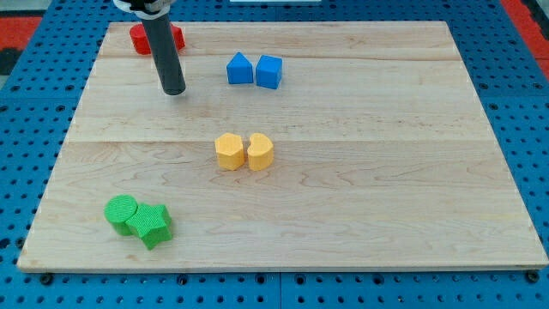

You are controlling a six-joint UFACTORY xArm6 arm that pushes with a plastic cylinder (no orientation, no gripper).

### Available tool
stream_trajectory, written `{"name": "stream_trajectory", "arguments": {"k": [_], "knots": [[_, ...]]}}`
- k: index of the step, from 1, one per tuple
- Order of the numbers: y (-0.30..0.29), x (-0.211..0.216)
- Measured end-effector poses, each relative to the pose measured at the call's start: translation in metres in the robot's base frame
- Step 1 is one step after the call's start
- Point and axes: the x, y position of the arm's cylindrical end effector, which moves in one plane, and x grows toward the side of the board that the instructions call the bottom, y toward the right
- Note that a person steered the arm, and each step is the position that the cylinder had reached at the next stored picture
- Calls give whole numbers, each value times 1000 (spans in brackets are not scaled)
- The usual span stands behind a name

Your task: Push the blue cube towards the yellow heart

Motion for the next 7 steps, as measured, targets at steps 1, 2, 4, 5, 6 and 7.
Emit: {"name": "stream_trajectory", "arguments": {"k": [1,2,4,5,6,7], "knots": [[0,0],[1,0],[-11,-54],[50,-99],[112,-93],[113,-35]]}}
